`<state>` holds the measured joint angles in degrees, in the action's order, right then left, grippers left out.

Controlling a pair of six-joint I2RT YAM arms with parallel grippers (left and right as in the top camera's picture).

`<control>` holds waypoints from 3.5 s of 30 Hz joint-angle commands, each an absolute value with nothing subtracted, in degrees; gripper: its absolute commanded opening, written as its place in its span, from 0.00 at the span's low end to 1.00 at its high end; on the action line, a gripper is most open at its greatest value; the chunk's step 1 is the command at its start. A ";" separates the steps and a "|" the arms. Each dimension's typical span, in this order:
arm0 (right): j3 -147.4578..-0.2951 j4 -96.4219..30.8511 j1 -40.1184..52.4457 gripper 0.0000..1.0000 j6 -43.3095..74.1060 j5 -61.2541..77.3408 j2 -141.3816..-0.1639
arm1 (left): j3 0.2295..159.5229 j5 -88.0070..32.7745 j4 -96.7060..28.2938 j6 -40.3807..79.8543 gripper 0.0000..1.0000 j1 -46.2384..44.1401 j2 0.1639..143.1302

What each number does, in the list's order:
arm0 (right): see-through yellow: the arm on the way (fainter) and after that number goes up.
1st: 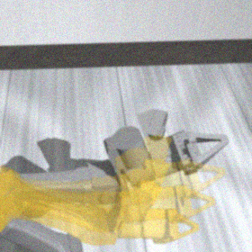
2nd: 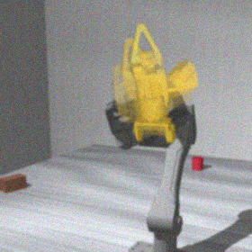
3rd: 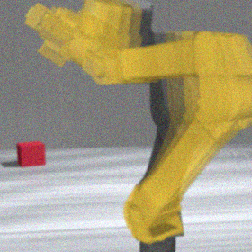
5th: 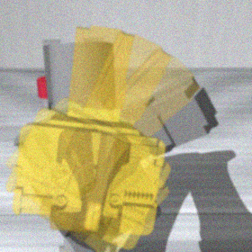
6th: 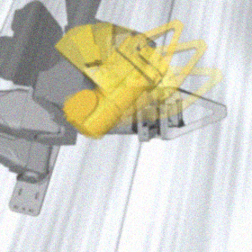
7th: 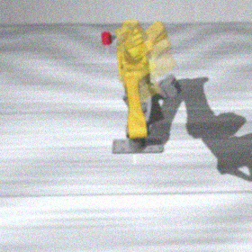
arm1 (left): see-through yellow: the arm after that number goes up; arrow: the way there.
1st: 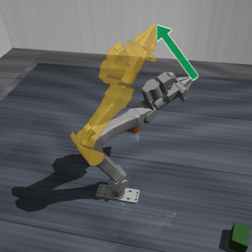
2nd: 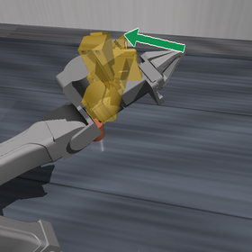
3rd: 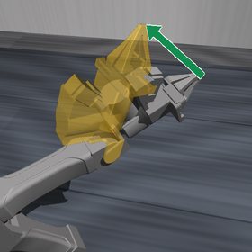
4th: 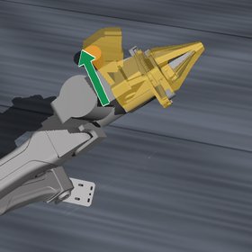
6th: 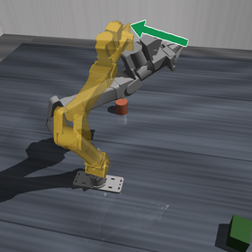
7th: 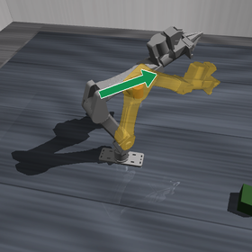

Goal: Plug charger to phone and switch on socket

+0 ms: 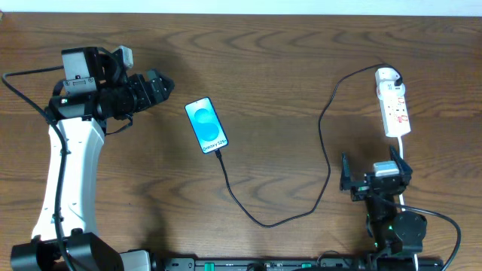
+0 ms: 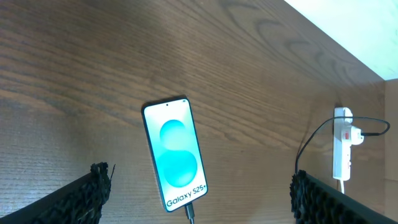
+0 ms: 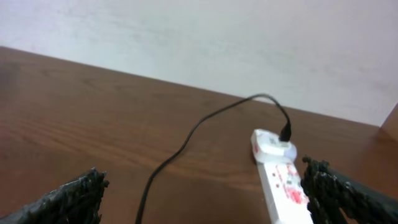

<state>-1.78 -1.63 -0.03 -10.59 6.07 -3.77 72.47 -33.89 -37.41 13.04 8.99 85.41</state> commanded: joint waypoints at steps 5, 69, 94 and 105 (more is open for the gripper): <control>-0.32 -3.86 -0.45 0.99 -8.60 6.79 -0.27 | 72.86 -33.34 -37.47 12.25 0.94 9.30 85.30; -0.32 -3.81 -0.45 0.99 -8.62 6.79 -0.32 | 29.63 -24.36 -9.08 -3.25 0.94 9.30 38.61; -0.32 -3.81 -0.45 0.99 -8.62 6.79 -0.32 | 1.91 -10.28 -0.10 -7.92 0.94 4.99 9.10; -0.32 -3.81 -0.45 0.99 -8.62 6.76 -0.32 | 0.21 -9.80 -3.36 -7.86 0.94 4.89 2.74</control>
